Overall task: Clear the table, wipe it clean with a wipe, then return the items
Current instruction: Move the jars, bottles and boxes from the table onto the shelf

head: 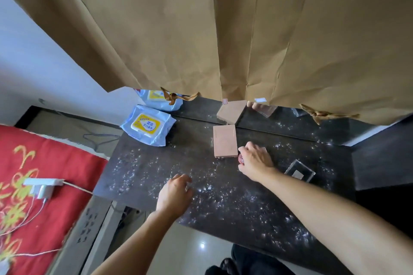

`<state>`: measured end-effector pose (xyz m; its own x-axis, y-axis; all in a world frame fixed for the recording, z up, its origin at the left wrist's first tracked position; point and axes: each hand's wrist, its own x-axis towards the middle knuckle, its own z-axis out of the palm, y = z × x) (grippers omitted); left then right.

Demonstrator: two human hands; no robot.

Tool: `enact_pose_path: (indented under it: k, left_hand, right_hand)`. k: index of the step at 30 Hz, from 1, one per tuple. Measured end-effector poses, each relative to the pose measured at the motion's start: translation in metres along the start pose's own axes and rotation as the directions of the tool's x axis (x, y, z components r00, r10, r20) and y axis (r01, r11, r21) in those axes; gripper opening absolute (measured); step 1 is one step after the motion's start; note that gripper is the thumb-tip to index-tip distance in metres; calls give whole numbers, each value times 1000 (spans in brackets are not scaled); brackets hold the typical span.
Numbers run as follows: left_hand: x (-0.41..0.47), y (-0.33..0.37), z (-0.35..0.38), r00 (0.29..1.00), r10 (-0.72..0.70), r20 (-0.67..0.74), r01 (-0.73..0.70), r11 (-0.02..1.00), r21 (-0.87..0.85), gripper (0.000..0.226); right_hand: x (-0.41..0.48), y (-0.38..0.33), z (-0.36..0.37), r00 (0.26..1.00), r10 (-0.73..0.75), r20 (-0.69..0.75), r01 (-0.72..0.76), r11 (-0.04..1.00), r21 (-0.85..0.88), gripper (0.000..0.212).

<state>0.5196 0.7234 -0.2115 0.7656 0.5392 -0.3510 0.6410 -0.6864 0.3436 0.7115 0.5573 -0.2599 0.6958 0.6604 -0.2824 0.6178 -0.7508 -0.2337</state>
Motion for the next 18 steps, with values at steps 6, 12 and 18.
enact_pose_path:
  k: [6,12,18]
  left_hand:
    - [70,40,4,1000,-22,18,22,999,-39,23]
    - [126,109,27,993,-90,83,90,996,4,74]
    - [147,133,52,988,-151,36,147,986,83,97]
  right_hand:
    - [1,16,3,997,-28,-77,40,988,146,27]
    - [-32,47,-14,977,64,-204,-16,973,230,26]
    - [-79,68,-1,940,232,-252,-181,961,209,38]
